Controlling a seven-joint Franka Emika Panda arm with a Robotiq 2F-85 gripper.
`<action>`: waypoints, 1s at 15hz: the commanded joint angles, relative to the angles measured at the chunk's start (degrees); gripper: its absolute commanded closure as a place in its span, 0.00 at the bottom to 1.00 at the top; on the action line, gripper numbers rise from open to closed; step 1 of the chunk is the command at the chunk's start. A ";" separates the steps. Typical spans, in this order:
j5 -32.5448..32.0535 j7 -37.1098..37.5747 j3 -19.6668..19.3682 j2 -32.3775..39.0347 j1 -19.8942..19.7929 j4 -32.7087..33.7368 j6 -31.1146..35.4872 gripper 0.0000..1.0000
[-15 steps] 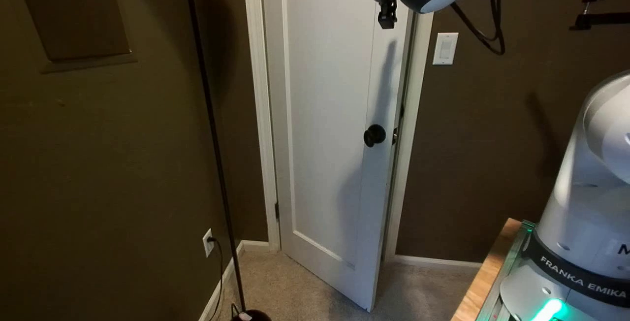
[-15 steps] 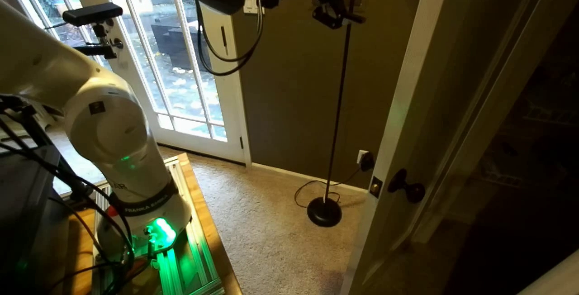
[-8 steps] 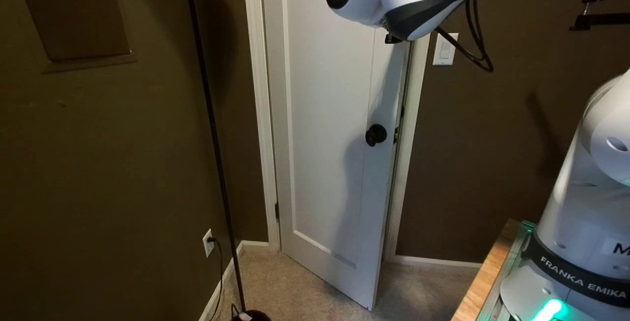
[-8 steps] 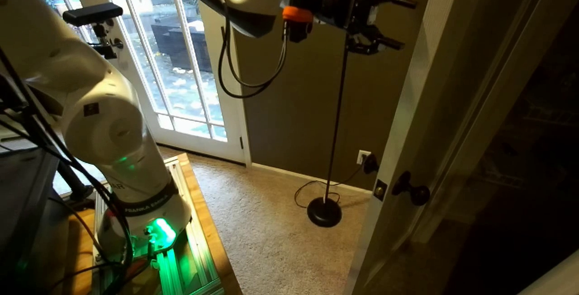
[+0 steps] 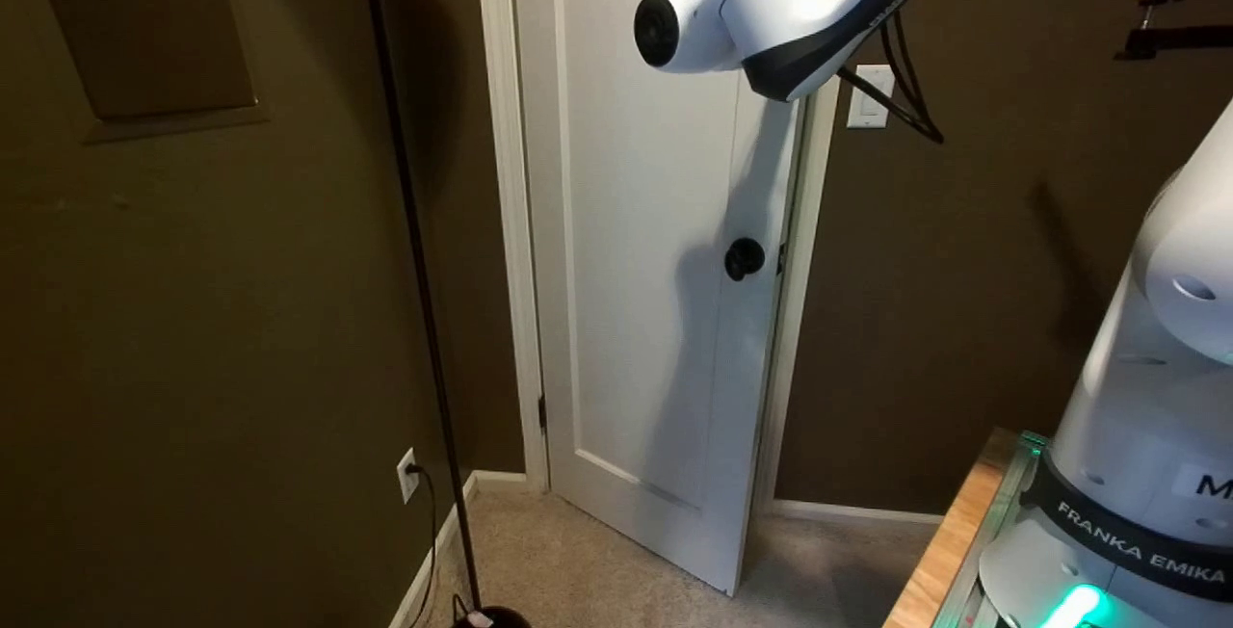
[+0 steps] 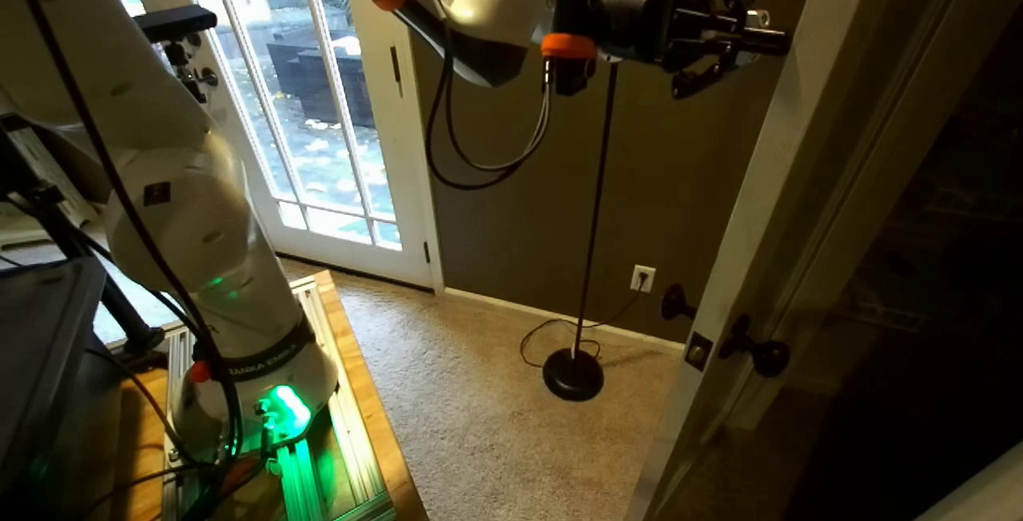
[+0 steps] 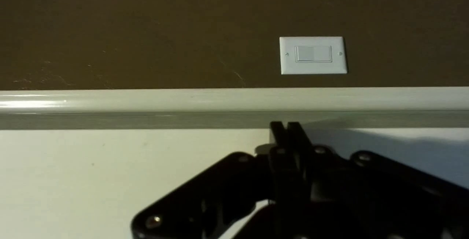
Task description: Close the door
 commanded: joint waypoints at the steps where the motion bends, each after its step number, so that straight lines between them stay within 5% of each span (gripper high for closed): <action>1: -8.49 2.97 -2.12 3.36 -1.94 1.94 1.70 1.00; 10: -6.47 2.34 -1.74 2.56 -1.19 0.86 1.09 0.99; 15: -7.75 3.70 -4.60 5.99 -2.81 3.04 11.35 1.00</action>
